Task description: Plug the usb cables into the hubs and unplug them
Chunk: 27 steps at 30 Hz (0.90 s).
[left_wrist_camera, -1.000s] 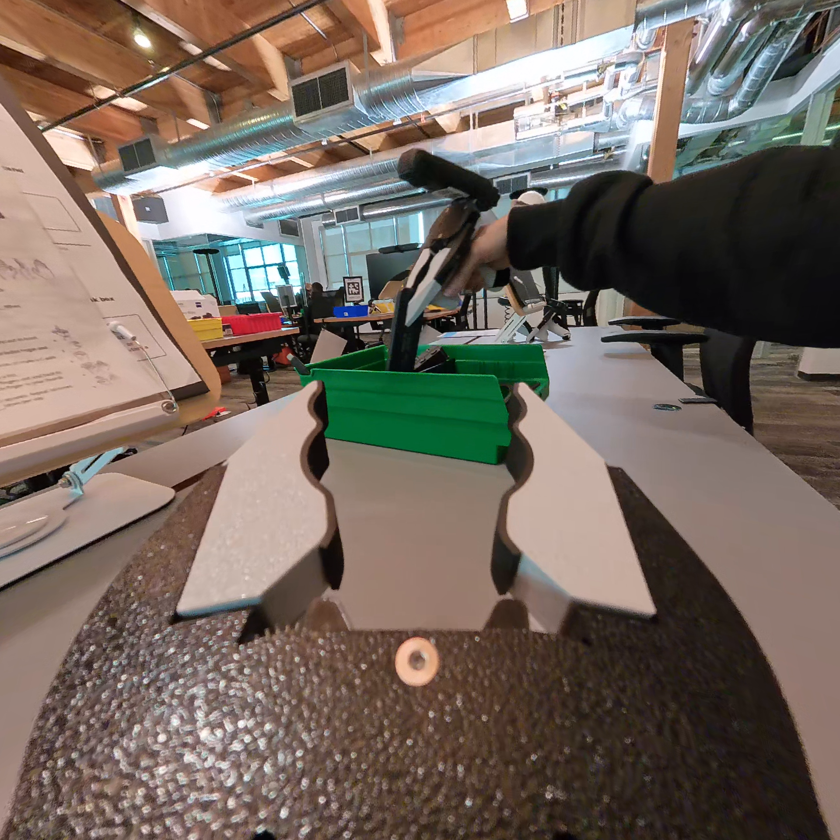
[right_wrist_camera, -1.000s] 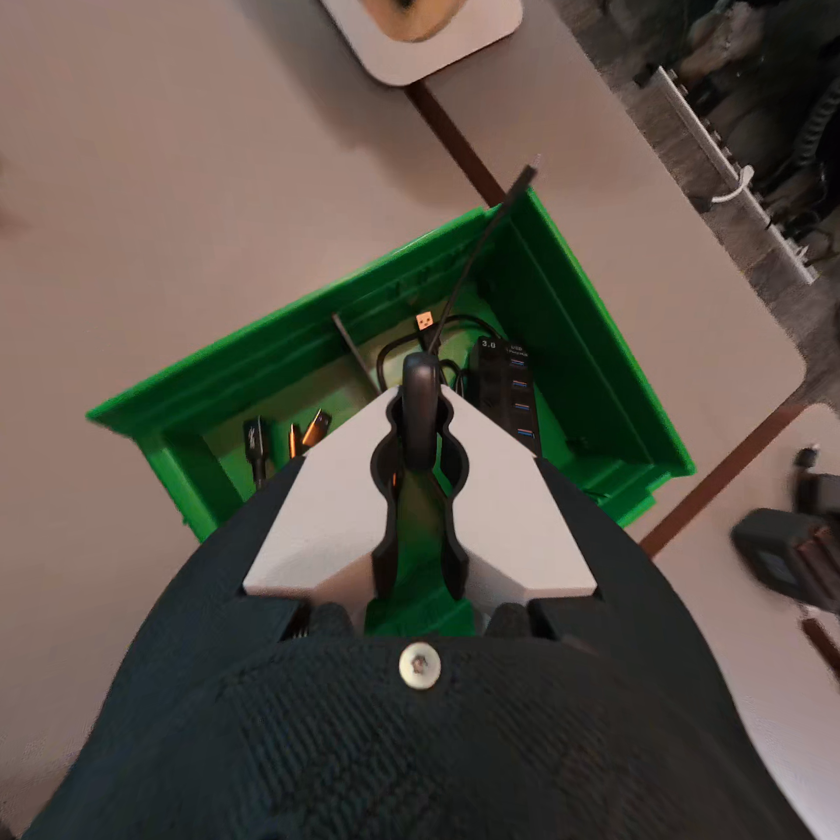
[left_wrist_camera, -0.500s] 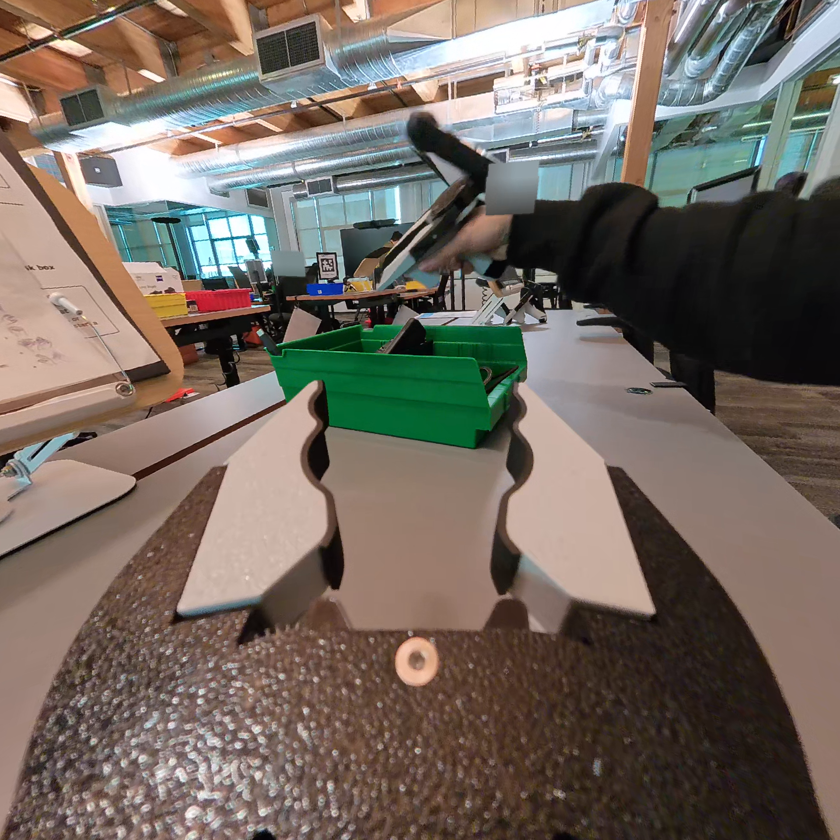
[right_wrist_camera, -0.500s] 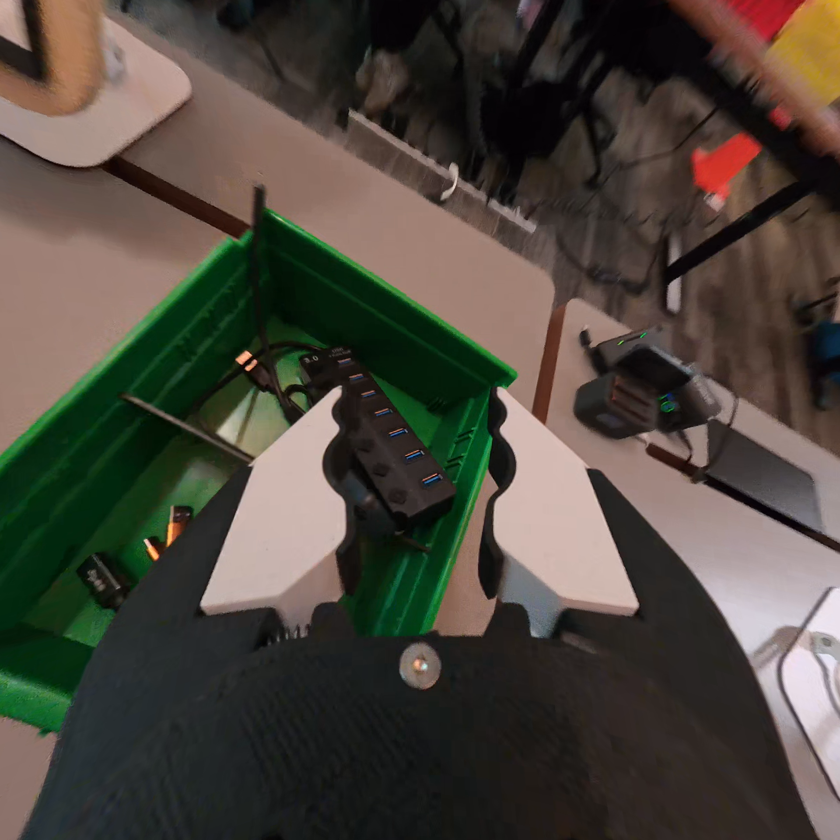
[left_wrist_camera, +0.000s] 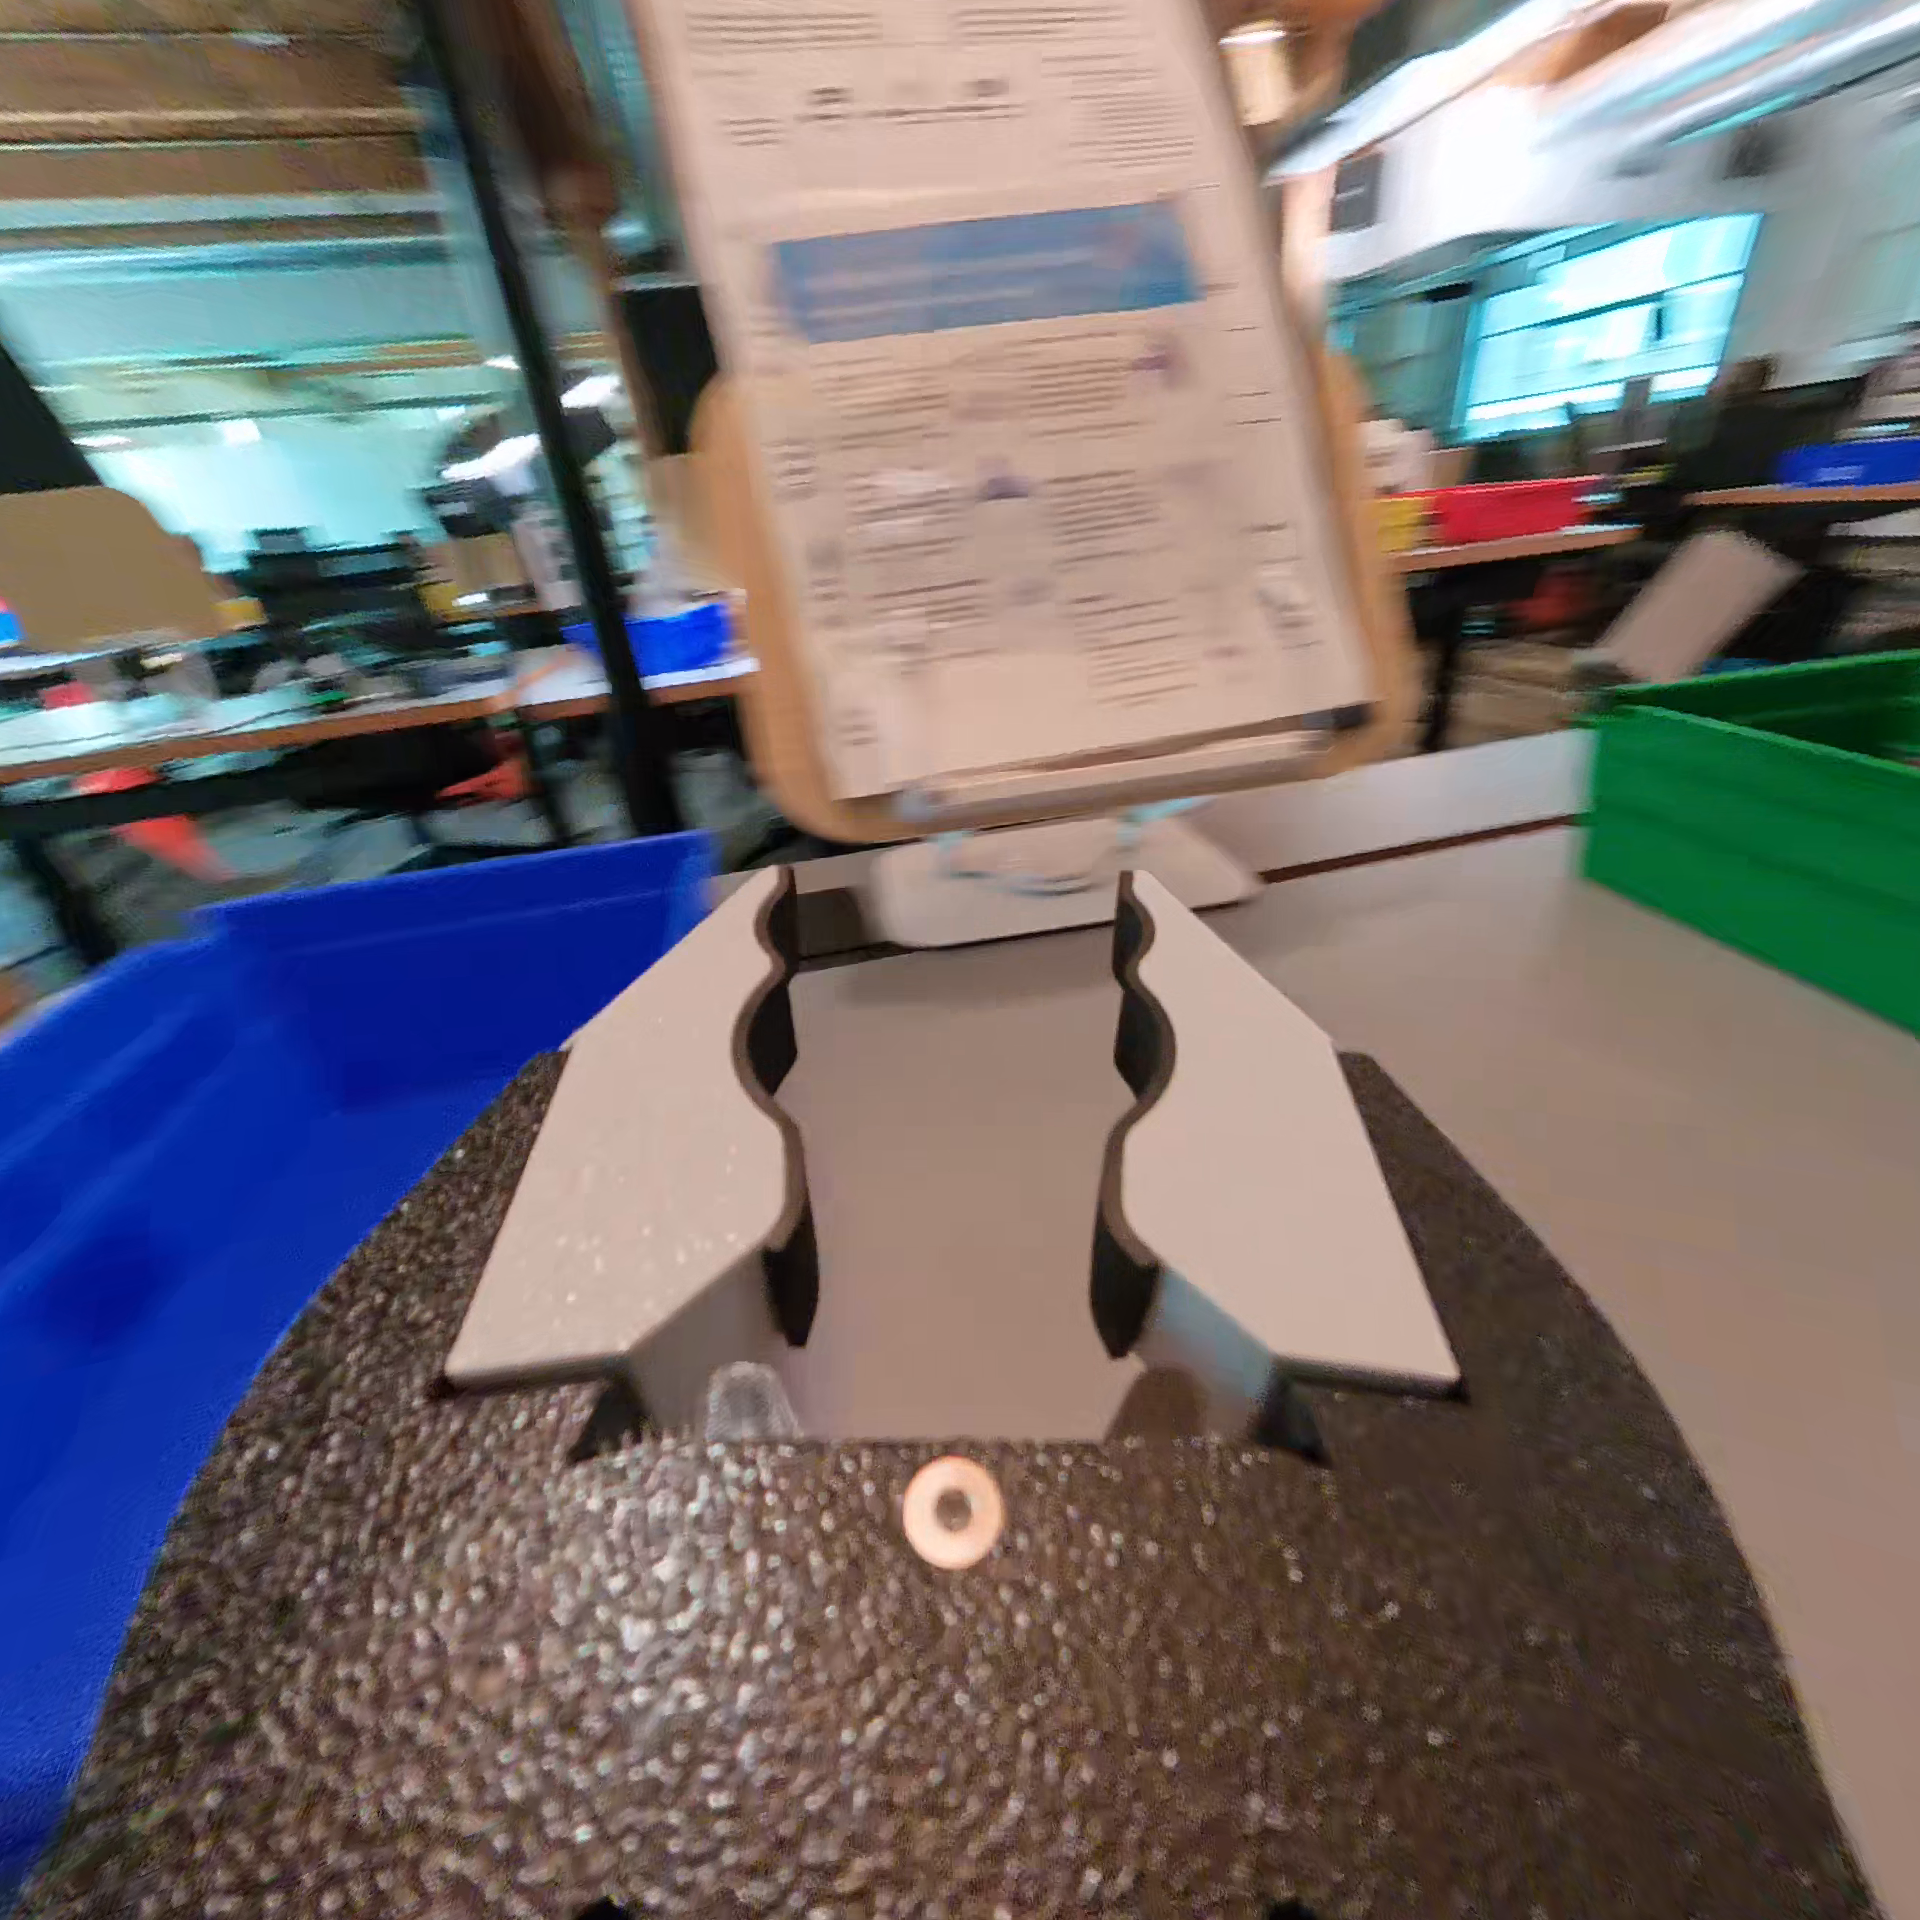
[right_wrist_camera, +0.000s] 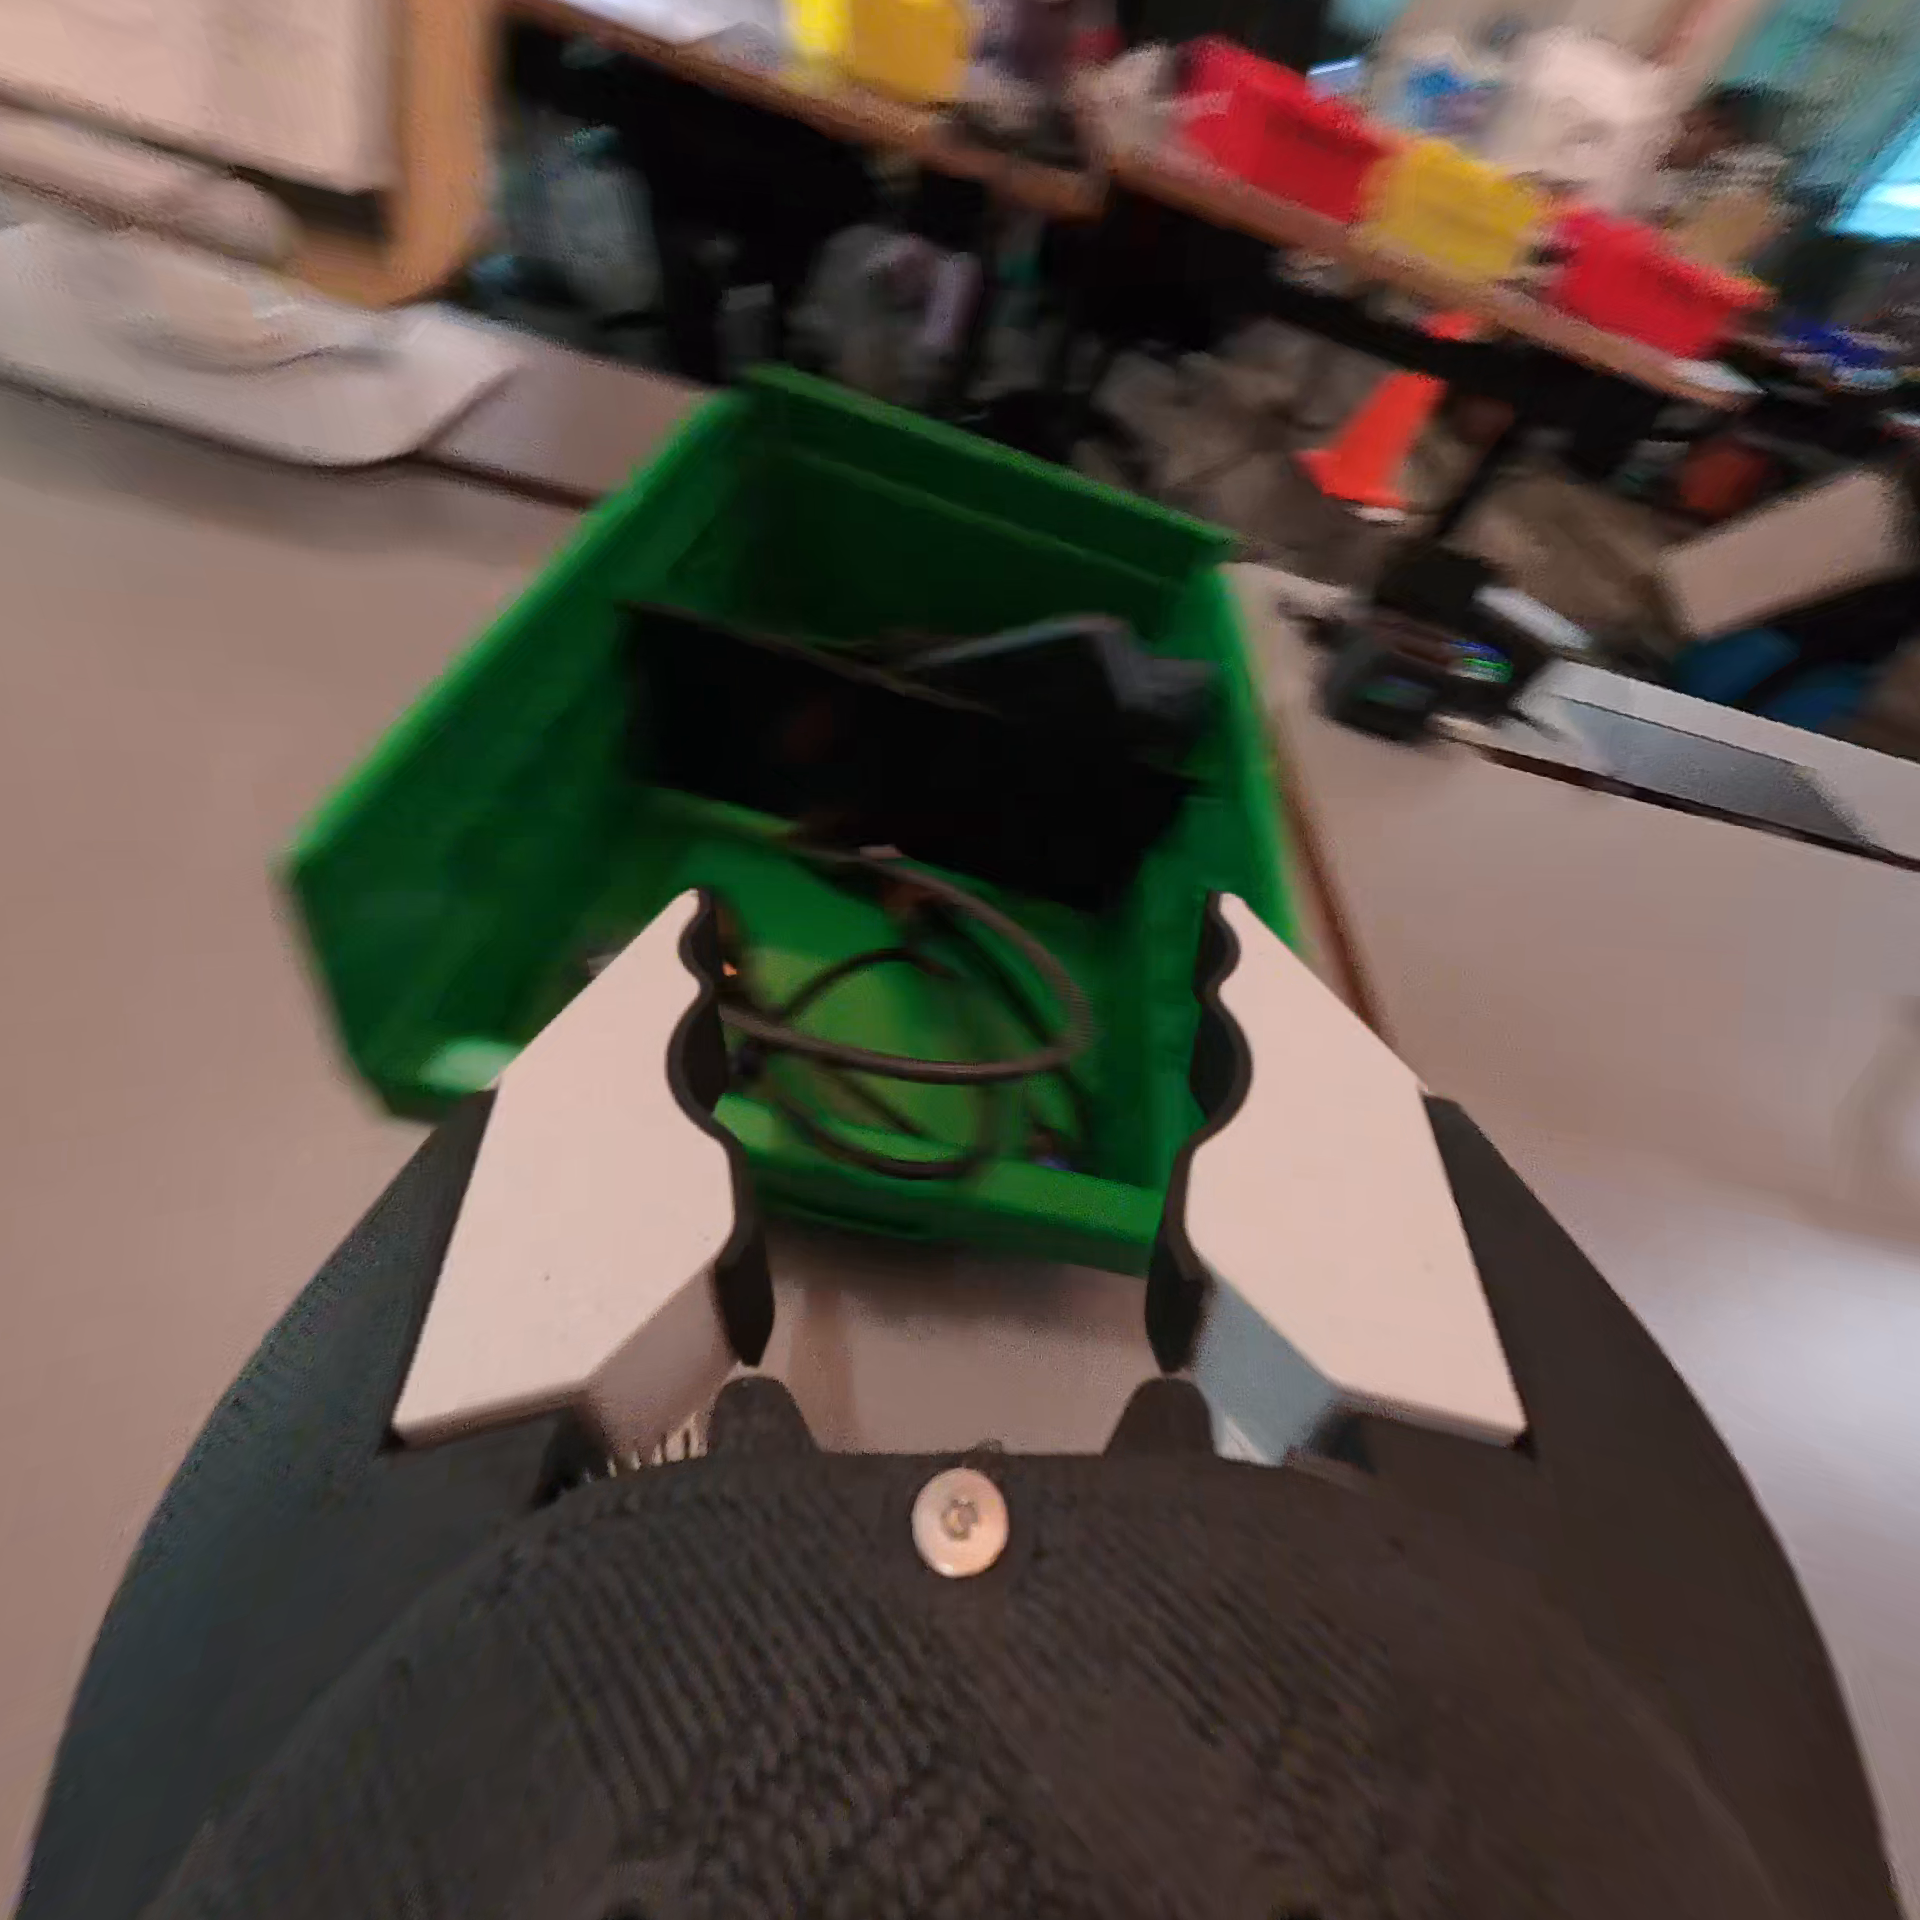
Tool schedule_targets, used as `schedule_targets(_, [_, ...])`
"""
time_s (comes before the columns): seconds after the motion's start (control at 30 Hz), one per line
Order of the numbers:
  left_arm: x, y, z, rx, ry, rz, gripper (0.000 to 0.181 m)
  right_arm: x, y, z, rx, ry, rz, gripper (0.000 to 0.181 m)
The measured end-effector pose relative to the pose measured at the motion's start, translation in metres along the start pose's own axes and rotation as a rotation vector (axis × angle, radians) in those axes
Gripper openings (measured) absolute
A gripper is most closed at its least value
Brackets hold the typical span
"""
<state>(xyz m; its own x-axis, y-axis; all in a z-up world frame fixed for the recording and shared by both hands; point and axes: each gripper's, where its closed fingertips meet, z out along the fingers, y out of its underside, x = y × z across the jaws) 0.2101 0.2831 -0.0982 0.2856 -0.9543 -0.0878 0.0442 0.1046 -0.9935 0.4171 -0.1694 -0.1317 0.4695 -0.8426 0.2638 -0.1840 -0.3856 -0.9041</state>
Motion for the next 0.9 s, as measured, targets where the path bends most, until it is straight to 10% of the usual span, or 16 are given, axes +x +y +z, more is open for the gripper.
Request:
schedule_targets(0.27, [-0.265,0.046,-0.057,-0.322,-0.404,0.047,0.088,0.068,0.05,0.01,0.05,0.044,0.332,0.096])
schedule_targets(0.4, [-0.271,0.081,-0.051,-0.406,-0.232,-0.107,0.09,0.057,0.058,0.028,0.019,0.013,0.314,0.091])
schedule_targets(0.7, [-0.26,0.097,-0.04,-0.385,-0.233,-0.016,0.008,0.069,0.065,0.037,0.02,0.154,0.206,0.042])
schedule_targets(0.9, [-0.245,0.097,-0.051,-0.371,-0.196,-0.151,0.001,0.07,0.069,0.038,0.029,0.078,0.168,0.006])
